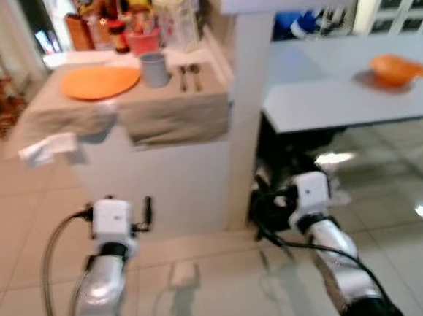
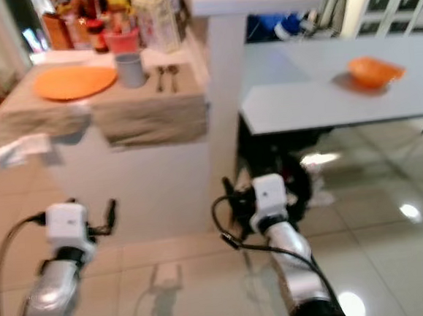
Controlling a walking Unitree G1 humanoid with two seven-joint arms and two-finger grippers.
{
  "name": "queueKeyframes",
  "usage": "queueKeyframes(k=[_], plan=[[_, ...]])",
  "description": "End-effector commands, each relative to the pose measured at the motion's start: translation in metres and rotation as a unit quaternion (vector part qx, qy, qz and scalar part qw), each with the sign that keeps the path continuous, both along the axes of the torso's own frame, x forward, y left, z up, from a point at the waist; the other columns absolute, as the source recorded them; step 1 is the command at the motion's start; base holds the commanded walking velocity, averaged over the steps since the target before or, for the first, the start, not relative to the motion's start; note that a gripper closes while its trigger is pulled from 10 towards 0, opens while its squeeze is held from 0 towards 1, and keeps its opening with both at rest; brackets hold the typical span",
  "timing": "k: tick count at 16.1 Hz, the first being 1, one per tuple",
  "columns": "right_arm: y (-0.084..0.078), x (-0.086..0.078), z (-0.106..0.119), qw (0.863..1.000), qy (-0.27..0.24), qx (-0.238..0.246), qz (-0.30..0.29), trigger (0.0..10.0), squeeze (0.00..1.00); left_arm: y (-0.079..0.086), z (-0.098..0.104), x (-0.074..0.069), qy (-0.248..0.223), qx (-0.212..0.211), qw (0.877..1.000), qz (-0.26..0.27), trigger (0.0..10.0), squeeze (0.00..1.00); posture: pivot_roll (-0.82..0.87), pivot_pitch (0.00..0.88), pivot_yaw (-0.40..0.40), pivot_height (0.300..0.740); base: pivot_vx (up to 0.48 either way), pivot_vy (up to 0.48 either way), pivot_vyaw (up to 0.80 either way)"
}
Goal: Setting the table
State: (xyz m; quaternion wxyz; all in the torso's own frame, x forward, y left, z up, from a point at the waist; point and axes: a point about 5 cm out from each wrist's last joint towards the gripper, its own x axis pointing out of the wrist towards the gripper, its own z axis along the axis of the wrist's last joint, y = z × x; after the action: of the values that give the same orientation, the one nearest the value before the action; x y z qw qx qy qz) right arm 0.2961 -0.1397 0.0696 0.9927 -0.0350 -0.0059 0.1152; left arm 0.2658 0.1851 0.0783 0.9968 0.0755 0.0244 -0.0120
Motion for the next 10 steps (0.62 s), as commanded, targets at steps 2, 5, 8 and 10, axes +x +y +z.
queueKeyframes(k=[2,5,8,10], plan=[[0.005,0.003,0.010,1.000,-0.020,-0.002,0.008,10.0,0.00,0.001,0.007,0.001,-0.016,0.015,1.000,0.004,10.0,0.00,0.01,0.000,-0.039,0.740,0.000,0.000,0.00],[0.008,0.003,0.014,0.999,-0.028,-0.005,0.015,10.0,0.00,0.002,0.011,0.000,-0.025,-0.013,0.999,0.014,10.0,0.00,0.02,0.000,-0.045,0.740,0.140,0.000,0.00],[0.009,0.004,0.018,0.999,-0.044,-0.010,0.018,10.0,0.00,0.003,0.026,0.005,-0.050,-0.009,0.999,0.014,10.0,0.00,0.02,0.000,-0.044,0.740,0.415,0.241,0.00],[0.010,0.005,0.020,0.999,-0.049,-0.010,0.018,10.0,0.00,0.001,0.029,0.007,-0.055,-0.010,0.998,0.010,10.0,0.00,0.02,0.000,-0.040,0.740,0.412,0.244,0.00]])
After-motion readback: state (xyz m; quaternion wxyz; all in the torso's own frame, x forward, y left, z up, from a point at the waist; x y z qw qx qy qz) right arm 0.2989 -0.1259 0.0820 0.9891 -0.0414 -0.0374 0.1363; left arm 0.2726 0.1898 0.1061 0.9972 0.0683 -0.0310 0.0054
